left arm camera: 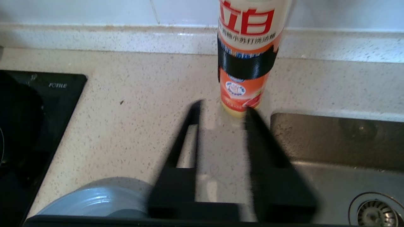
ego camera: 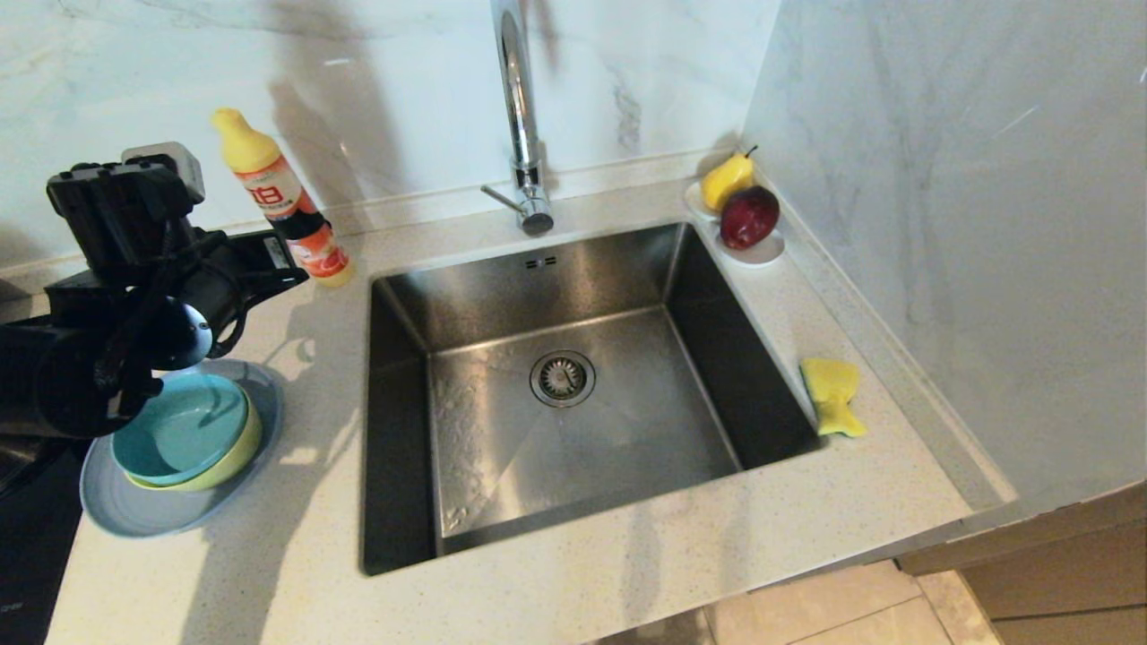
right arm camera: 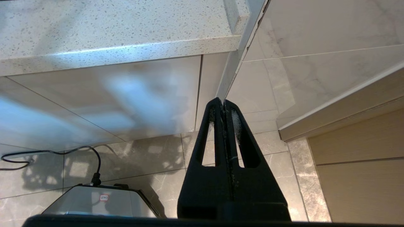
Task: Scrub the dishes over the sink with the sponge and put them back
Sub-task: Grab the dish soap
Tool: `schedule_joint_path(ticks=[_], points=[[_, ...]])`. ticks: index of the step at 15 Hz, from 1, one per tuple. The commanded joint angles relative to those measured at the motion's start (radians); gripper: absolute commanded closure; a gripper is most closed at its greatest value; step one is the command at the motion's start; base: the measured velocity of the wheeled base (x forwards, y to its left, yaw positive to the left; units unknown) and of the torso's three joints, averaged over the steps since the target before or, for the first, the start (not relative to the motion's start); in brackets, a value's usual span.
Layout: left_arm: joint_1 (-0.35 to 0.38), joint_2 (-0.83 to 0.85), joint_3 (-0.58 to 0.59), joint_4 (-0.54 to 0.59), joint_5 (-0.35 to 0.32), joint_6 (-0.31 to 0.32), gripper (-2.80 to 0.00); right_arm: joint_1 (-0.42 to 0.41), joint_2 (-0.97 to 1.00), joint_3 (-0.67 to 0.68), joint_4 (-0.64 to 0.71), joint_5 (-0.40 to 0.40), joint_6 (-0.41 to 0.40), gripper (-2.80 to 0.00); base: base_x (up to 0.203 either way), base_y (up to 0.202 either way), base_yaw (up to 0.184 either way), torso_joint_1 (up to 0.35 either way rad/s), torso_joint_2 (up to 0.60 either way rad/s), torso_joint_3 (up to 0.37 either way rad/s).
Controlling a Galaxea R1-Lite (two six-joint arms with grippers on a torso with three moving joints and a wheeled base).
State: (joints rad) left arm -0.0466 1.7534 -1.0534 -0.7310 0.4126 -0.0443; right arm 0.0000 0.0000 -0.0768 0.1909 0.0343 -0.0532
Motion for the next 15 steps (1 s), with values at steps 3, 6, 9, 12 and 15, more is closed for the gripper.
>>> schedule_joint_path(ticks=[3,6,9,12,15], points=[[0.000,0.015,0.048,-0.010,-0.002,-0.009,-2.80,0.000,-0.002,0.000,0.001,0.001,0.000,0.00,0.000,0.000,0.000,0.000,0.00,0.000],[0.000,0.059,0.068,-0.174,-0.004,-0.012,-2.80,0.000,-0.002,0.000,0.001,0.001,0.000,0.00,0.000,0.000,0.000,0.000,0.00,0.000],[0.001,0.132,0.052,-0.302,-0.003,-0.001,-2.80,0.000,-0.002,0.000,0.001,0.000,0.000,0.00,0.000,0.000,0.000,0.000,0.00,0.000],[0.001,0.179,-0.005,-0.304,-0.003,-0.004,-2.80,0.000,-0.002,0.000,0.001,0.001,0.000,0.00,0.000,0.000,0.000,0.000,0.00,0.000],[0.005,0.240,-0.108,-0.305,0.000,-0.012,-2.80,0.000,-0.002,0.000,0.001,-0.001,0.000,0.00,0.000,0.000,0.000,0.000,0.00,0.000]])
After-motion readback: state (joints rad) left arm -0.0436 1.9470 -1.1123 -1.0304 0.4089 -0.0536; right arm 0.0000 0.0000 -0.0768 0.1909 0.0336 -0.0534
